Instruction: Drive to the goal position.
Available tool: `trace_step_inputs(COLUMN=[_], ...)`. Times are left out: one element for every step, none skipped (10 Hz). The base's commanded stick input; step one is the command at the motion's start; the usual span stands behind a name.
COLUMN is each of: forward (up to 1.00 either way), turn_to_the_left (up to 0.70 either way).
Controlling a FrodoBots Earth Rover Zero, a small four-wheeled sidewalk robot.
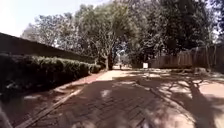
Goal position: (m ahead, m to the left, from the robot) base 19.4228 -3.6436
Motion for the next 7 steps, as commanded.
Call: trace_step_inputs(forward=[0.7, 0.7, 0.7, 0.7, 0.7, 0.7, 0.7], turn_to_the_left=[0.0, 0.0, 0.0, 0.0, 0.0, 0.0, 0.0])
